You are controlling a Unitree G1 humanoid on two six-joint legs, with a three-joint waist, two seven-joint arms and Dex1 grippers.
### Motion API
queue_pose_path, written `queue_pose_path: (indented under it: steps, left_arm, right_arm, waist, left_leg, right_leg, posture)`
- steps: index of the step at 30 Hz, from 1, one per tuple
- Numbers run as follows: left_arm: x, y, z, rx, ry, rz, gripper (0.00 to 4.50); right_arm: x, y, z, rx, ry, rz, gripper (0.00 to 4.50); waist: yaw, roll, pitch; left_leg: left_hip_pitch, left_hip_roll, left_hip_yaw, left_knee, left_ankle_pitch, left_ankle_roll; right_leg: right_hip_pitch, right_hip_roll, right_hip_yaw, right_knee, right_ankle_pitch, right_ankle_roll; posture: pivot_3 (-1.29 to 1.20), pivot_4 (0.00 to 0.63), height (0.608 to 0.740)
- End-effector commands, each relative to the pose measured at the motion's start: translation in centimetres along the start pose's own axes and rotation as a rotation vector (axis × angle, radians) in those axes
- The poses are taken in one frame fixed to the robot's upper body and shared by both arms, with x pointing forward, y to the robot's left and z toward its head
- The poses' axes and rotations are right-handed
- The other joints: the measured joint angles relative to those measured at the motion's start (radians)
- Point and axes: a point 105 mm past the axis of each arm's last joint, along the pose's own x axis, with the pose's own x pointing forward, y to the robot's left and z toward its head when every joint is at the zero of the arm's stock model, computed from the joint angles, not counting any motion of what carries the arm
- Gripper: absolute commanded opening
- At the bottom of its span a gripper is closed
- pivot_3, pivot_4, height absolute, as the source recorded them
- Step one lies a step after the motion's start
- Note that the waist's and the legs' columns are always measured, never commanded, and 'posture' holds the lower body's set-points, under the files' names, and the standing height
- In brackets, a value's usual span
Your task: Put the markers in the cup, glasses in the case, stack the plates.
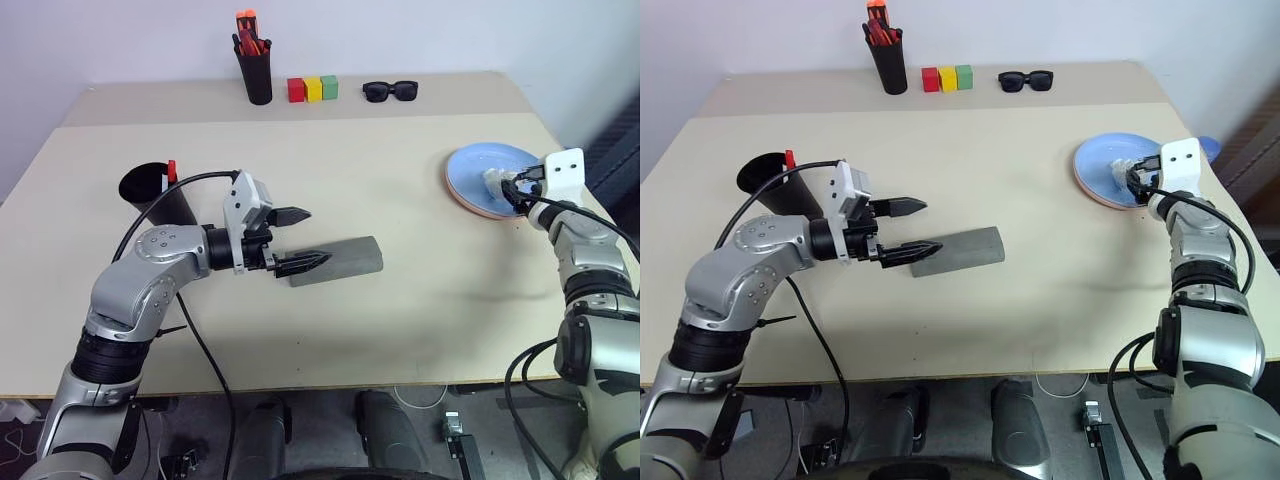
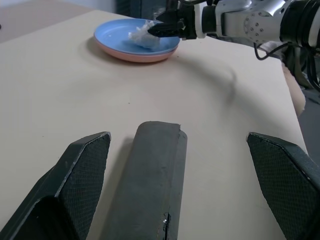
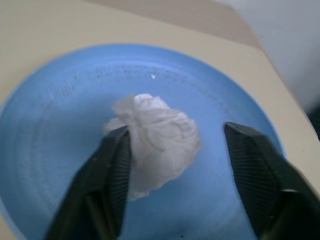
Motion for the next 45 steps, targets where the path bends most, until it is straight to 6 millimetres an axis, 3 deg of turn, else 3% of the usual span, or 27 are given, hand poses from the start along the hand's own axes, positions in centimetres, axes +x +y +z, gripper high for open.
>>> queue_pose_path:
  steps: [1, 4, 7, 12, 14, 18, 24, 28, 33, 45]
  left_arm:
    - [0.3, -0.3, 0.9, 0.053, -0.025, -0.021, 4.50]
    - [0.3, -0.2, 0.9, 0.089, -0.051, 0.008, 4.50]
    - [0.2, 0.3, 1.0, 0.149, -0.127, 0.078, 4.50]
    - [-0.8, -0.1, -0.9, 0.004, -0.085, 0.038, 4.50]
    - [-2.1, 0.3, -1.7, 0.038, -0.102, 0.133, 4.50]
    - [-4.6, 1.0, -2.5, 0.112, -0.163, 0.300, 4.50]
    - [-8.7, 0.4, -4.6, 0.020, -0.139, 0.327, 4.50]
    - [-11.1, -1.0, -6.0, 0.007, -0.108, 0.342, 4.50]
    - [-13.5, -2.3, -7.2, -0.007, -0.050, 0.382, 4.50]
    - [-13.5, -3.2, -5.6, -0.034, -0.058, 0.393, 4.50]
  right_arm:
    - [-1.3, -2.6, 4.0, 0.004, -0.177, -0.043, 2.70]
    - [-3.3, -3.0, 5.6, 0.014, -0.295, -0.008, 2.70]
    - [-6.6, -2.1, 6.9, 0.025, -0.425, 0.089, 2.70]
    - [-10.7, -0.2, 5.3, 0.002, -0.357, 0.219, 2.70]
    - [-13.7, 1.3, 3.6, 0.005, -0.291, 0.309, 2.70]
    - [-17.5, 3.2, 1.4, -0.028, -0.218, 0.396, 2.70]
    - [-21.2, 3.8, -1.4, -0.015, -0.153, 0.461, 2.70]
    - [-22.6, 3.5, -3.4, -0.024, -0.075, 0.487, 2.70]
    - [-23.4, 3.9, -3.6, -0.034, -0.067, 0.497, 2.70]
    - [-22.2, 5.3, -1.3, -0.025, -0.075, 0.508, 2.70]
  waist:
    - [0.001, 0.000, 0.000]
    - [0.006, 0.000, 0.000]
    - [0.019, 0.000, 0.000]
    - [0.025, 0.000, 0.000]
    - [0.028, 0.001, -0.001]
    - [0.032, 0.002, -0.001]
    - [0.033, 0.001, -0.001]
    - [0.032, 0.001, -0.001]
    - [0.036, 0.001, -0.001]
    - [0.058, 0.001, -0.002]
  left_leg:
    - [0.000, 0.000, 0.000, 0.000, 0.000, 0.000]
    - [0.000, 0.000, 0.000, 0.000, 0.000, 0.000]
    - [0.000, 0.000, 0.000, 0.000, 0.000, 0.001]
    - [0.000, 0.000, 0.000, 0.002, -0.001, 0.002]
    - [0.001, 0.000, 0.000, 0.002, -0.001, 0.002]
    - [0.001, 0.001, 0.001, 0.002, -0.003, 0.005]
    - [0.002, 0.001, 0.002, 0.003, -0.003, 0.005]
    - [0.001, 0.001, 0.002, 0.003, -0.003, 0.005]
    - [0.001, 0.002, 0.003, 0.002, -0.004, 0.005]
    - [-0.002, 0.002, 0.004, 0.002, -0.004, 0.005]
  right_leg:
    - [0.000, 0.000, 0.000, 0.000, 0.000, 0.000]
    - [0.000, 0.000, 0.000, 0.000, 0.000, 0.000]
    - [0.001, 0.000, 0.000, -0.001, 0.000, 0.000]
    - [0.001, 0.000, 0.000, 0.001, 0.000, 0.000]
    - [0.002, 0.000, 0.000, 0.000, 0.000, 0.000]
    - [0.002, 0.000, 0.001, -0.001, -0.002, 0.000]
    - [0.004, 0.000, 0.001, -0.001, -0.004, -0.006]
    - [0.004, -0.001, 0.001, -0.004, -0.003, -0.006]
    - [0.003, -0.001, 0.001, -0.004, -0.004, -0.007]
    - [0.004, -0.002, 0.001, -0.015, -0.002, -0.010]
  posture:
    - [0.00, 0.150, 0.740]
    - [0.00, 0.150, 0.740]
    - [0.00, 0.150, 0.740]
    - [0.00, 0.150, 0.740]
    - [0.00, 0.150, 0.740]
    - [0.00, 0.150, 0.740]
    - [0.00, 0.150, 0.740]
    - [0.00, 0.150, 0.740]
    - [0.00, 0.150, 0.740]
    - [0.00, 0.150, 0.740]
